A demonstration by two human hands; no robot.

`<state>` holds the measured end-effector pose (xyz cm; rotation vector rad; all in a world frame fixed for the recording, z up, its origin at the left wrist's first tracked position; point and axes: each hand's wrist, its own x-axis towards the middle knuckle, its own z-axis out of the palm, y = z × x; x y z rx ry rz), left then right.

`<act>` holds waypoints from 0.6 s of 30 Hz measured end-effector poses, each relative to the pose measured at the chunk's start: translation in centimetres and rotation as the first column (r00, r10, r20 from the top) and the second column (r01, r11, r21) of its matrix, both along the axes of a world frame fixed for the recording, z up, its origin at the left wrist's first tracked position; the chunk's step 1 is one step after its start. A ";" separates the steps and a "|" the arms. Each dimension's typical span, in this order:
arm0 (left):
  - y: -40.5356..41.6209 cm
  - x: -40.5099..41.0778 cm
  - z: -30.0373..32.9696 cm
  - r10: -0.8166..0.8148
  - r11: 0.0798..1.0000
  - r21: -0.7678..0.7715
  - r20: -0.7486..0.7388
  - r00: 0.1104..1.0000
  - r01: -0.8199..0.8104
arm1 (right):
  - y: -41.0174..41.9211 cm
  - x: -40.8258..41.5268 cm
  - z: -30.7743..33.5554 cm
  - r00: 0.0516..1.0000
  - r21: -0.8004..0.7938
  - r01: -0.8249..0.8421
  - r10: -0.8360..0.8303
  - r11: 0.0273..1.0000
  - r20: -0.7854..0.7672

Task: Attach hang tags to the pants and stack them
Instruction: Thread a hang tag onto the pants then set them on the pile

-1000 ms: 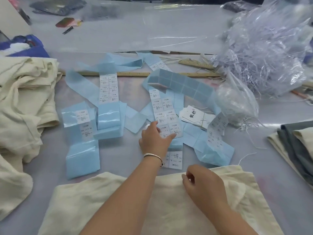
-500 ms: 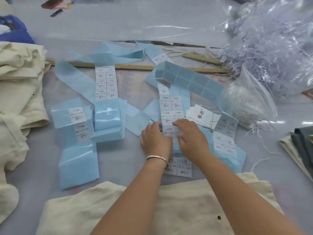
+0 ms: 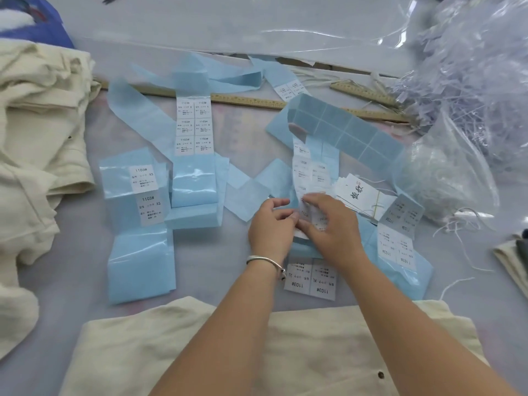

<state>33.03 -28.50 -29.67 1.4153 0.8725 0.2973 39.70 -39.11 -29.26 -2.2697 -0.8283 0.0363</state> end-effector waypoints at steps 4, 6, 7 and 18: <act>1.6 -0.6 0.4 0.028 0.975 -0.220 0.163 0.986 0.009 | 0.5 -0.4 0.8 0.999 0.072 0.041 -0.041 0.997 -0.006; 2.1 -0.8 0.3 0.006 0.959 -0.278 0.193 0.981 0.048 | 0.9 -0.8 0.9 0.997 0.106 0.074 -0.077 0.992 0.026; 2.3 -1.0 0.2 -0.002 0.940 -0.332 0.213 0.977 0.074 | 1.1 -1.0 0.9 0.994 0.133 0.092 -0.098 0.987 0.038; 2.6 -2.2 -1.5 -0.006 0.814 -0.526 0.415 0.910 0.245 | 0.5 -0.8 1.1 0.981 0.222 -0.048 0.088 0.974 -0.173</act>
